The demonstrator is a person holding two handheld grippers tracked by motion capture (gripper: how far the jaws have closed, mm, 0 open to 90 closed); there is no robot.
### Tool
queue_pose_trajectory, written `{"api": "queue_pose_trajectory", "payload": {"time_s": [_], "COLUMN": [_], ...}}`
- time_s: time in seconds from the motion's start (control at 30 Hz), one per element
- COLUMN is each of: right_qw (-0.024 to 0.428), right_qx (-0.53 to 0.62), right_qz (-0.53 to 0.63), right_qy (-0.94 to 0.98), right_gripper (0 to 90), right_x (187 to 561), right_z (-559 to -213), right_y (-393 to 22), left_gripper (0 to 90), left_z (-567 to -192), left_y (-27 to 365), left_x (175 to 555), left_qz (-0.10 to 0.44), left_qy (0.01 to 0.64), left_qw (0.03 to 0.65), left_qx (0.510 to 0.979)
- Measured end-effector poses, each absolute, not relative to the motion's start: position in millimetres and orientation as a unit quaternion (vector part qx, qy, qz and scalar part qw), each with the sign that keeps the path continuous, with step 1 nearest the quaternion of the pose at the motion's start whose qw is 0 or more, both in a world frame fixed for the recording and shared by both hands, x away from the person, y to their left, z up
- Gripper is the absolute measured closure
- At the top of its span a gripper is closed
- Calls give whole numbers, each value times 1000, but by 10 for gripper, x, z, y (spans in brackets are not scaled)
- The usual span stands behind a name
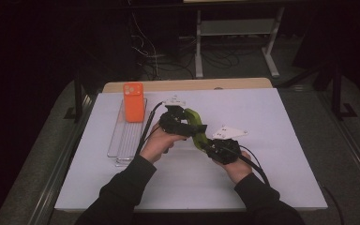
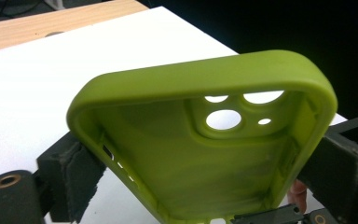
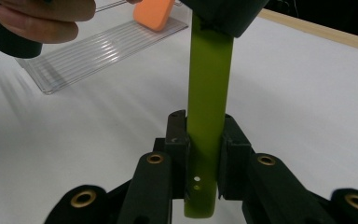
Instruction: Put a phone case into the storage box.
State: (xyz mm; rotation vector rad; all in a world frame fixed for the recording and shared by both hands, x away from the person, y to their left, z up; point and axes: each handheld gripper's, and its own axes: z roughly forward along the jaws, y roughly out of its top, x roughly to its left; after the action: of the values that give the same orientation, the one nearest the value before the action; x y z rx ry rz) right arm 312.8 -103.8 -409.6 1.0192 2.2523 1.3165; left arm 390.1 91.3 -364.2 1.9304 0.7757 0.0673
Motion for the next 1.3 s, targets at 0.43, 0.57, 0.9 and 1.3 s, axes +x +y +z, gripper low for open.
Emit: {"api": "queue_pose_trajectory", "payload": {"time_s": [0.43,0.57,0.9,1.3], "right_qw": [155,149,137,117], "right_qx": [354,361,358,364], "right_qz": [453,445,410,399], "right_qy": [803,806,828,834], "right_gripper": [488,401,128,0], "right_x": [3116,3106,2999,2871], "right_z": [-4044,-4040,-4175,-4330], "right_y": [-1176,-1317,-1533,-1792], "left_gripper": [137,138,140,140], "left_z": [-3545,-3494,-3193,-2924], "left_y": [1014,1086,1376,1793], "left_x": [3936,3970,4089,4216], "left_qz": [57,63,95,141], "left_qy": [318,317,326,352], "left_qw": [493,488,483,475], "left_qx": [808,811,807,794]}}
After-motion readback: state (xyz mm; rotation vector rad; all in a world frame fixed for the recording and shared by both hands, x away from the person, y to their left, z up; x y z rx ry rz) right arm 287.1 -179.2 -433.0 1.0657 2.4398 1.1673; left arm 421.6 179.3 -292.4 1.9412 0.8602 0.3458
